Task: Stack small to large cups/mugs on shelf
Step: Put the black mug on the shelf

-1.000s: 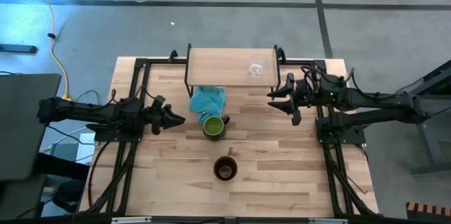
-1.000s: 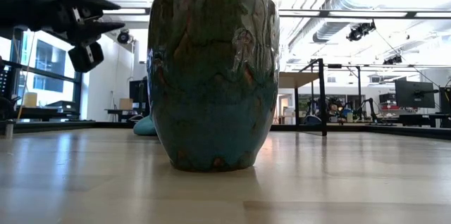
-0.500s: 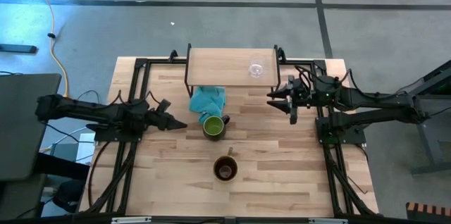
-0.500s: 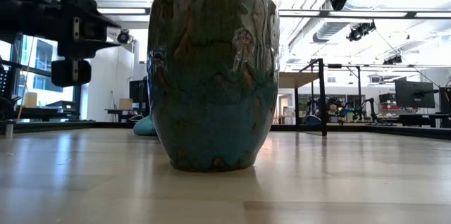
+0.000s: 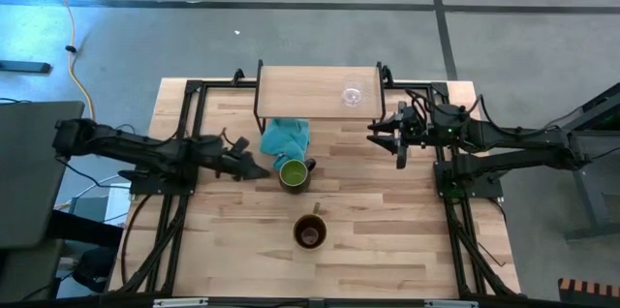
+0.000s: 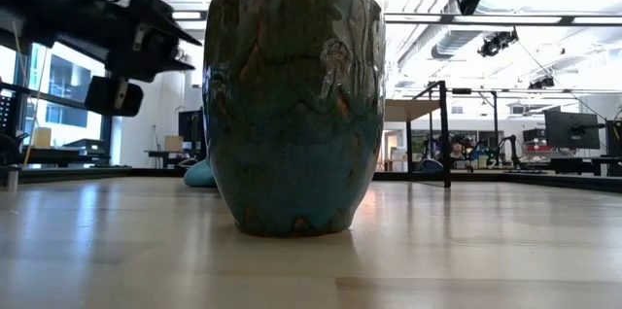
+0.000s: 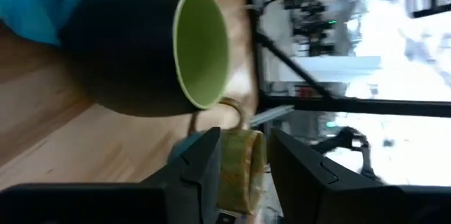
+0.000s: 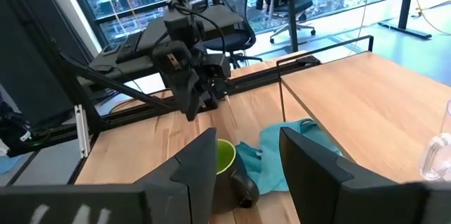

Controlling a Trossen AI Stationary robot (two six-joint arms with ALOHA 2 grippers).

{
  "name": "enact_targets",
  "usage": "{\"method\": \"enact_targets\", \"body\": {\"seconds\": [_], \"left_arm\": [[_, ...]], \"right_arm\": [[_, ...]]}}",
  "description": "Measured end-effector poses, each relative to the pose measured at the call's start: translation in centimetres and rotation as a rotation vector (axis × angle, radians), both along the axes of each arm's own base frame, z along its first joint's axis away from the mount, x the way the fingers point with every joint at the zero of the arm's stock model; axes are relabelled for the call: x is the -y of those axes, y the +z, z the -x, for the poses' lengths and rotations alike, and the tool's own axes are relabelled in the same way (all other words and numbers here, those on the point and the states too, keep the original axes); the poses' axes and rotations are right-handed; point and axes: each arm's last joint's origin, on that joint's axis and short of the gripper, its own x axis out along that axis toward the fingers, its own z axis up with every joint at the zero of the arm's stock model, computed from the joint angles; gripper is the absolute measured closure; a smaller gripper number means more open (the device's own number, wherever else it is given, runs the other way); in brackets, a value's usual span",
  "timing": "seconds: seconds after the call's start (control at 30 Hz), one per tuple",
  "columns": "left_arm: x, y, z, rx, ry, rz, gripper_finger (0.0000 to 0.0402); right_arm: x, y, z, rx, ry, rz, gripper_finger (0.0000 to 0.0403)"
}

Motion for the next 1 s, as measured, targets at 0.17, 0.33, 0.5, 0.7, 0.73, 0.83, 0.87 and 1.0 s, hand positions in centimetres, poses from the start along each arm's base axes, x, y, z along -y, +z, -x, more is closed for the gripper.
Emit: {"method": "enact_targets", "body": {"seconds": [0.17, 0.33, 0.5, 0.7, 0.73, 0.83, 0.87, 1.0], "left_arm": [[-0.2, 0.5, -2.3, -0.186, -0.068, -0.049, 0.0295], [-0.4, 2.7, -4.4, -0.231, -0.143, -0.166, 0.0295], [-0.5, 4.9, -5.0, -0.388, -0.135, -0.166, 0.0295], [-0.7, 6.9, -4.7, -0.6, -0.064, -0.125, 0.0295], [-0.8, 7.2, -4.9, -0.597, -0.05, -0.115, 0.0295], [-0.9, 7.8, -5.7, -0.589, -0.024, -0.095, 0.0295], [-0.9, 7.9, -6.1, -0.591, -0.022, -0.091, 0.0295], [-1.0, 7.5, -7.5, -0.656, -0.026, -0.054, 0.0295]], "right_arm": [[0.0, -0.2, 0.0, -0.023, 0.001, 0.004, 0.0258], [0.0, -0.5, 0.1, -0.057, 0.002, 0.0, 0.0258], [0.0, -0.8, 0.1, -0.086, 0.002, -0.003, 0.0258], [0.0, -0.9, 0.2, -0.096, 0.005, 0.01, 0.0258], [0.0, -0.9, 0.2, -0.098, 0.007, 0.017, 0.0258], [0.0, -0.9, 0.2, -0.101, 0.007, 0.022, 0.0258], [0.0, -1.0, 0.2, -0.107, 0.007, 0.021, 0.0258], [0.0, -1.4, 0.3, -0.155, 0.013, 0.034, 0.0258]]}}
